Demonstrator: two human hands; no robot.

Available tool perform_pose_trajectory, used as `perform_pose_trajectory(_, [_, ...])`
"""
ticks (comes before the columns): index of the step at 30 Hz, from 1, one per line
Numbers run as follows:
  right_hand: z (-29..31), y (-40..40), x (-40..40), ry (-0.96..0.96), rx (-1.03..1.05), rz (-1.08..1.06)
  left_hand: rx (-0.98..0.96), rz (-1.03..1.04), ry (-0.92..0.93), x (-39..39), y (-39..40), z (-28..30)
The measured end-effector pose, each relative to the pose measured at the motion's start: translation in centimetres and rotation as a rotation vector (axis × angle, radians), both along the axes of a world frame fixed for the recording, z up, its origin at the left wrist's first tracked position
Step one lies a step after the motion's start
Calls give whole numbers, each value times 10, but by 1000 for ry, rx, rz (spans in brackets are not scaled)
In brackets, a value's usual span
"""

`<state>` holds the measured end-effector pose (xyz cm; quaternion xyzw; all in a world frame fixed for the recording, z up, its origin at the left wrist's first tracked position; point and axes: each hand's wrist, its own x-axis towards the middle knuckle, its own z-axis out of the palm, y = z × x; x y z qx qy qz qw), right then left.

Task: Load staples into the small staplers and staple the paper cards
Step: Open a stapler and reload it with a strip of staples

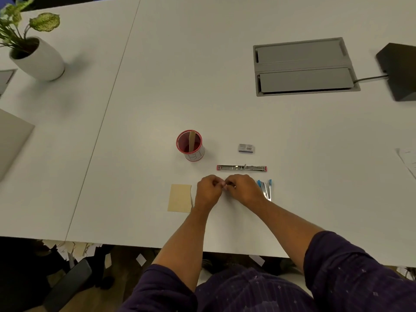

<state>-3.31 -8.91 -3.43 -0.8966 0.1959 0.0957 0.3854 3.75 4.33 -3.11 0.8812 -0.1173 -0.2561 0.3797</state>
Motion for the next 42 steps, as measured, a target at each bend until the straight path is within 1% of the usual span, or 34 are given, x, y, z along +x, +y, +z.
perform_pose_trajectory(5, [20, -1, 26, -252, 88, -78, -441, 328, 240, 20, 0, 22])
perform_pose_trajectory(7, [31, -1, 39, -318, 100, -80, -544, 418, 287, 30, 0, 31])
perform_pose_trajectory(11, [53, -1, 67, -423, 152, -70, -667, 532, 332, 52, -1, 49])
perform_pose_trajectory(16, [68, 2, 97, -434, 140, -70, -693, 504, 194, 74, 1, 65])
perform_pose_trajectory(18, [68, 5, 107, -425, 125, -85, -660, 491, 127, 80, 2, 67])
perform_pose_trajectory(21, [65, 11, 121, -403, 84, -123, -542, 463, 11, 86, 6, 64])
perform_pose_trajectory(23, [62, 13, 129, -366, 69, -152, -418, 420, -89, 87, 9, 61])
perform_pose_trajectory(27, [55, 16, 140, -281, 34, -187, -86, 288, -301, 85, 17, 54])
perform_pose_trajectory(30, [51, 16, 144, -238, 1, -157, 61, 218, -354, 85, 22, 48])
perform_pose_trajectory(32, [49, 16, 146, -223, -11, -142, 107, 192, -369, 87, 24, 45])
perform_pose_trajectory(35, [47, 15, 148, -241, -17, -128, 123, 171, -391, 88, 25, 43])
perform_pose_trajectory(42, [48, 10, 143, -266, 10, -81, 44, 161, -447, 87, 23, 43])
